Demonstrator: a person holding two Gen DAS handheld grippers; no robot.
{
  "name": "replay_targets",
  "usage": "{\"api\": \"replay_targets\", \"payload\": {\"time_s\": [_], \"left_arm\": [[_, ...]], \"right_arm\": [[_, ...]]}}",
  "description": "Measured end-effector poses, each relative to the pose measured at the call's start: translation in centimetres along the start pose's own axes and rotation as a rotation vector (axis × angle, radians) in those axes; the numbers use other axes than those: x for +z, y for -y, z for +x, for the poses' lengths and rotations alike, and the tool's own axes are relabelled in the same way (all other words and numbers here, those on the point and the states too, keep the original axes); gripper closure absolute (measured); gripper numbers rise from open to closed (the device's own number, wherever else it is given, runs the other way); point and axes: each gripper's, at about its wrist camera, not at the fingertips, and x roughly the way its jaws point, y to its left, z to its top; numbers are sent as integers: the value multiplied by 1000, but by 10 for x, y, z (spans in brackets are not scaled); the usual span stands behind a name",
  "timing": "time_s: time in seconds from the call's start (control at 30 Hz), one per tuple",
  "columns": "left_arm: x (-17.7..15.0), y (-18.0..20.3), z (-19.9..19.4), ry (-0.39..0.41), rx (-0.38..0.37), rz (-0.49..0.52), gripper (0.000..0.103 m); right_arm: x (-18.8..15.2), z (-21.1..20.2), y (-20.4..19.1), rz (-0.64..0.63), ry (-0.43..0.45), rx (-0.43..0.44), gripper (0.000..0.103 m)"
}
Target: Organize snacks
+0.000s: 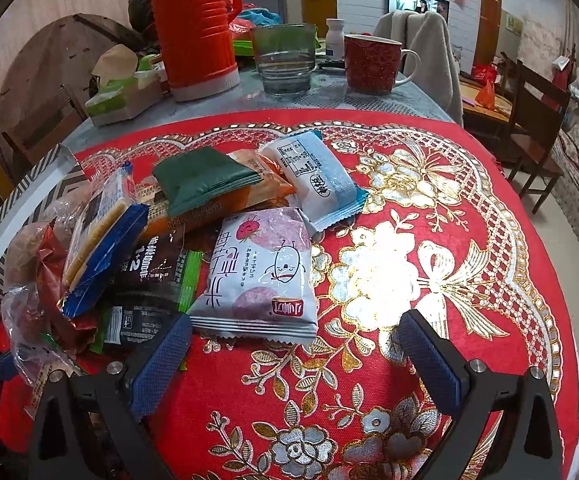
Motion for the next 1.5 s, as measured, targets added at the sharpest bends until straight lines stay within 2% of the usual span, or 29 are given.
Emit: {"api": "replay_targets", "payload": {"time_s": [0.83, 1.5], "left_arm": [[0, 0, 0, 0, 0, 0, 0], [0, 0, -2, -1, 12, -20, 0]], "right_arm": [[0, 2, -2, -7, -6, -13, 0], [1, -3, 7, 44, 21, 57, 0]]}}
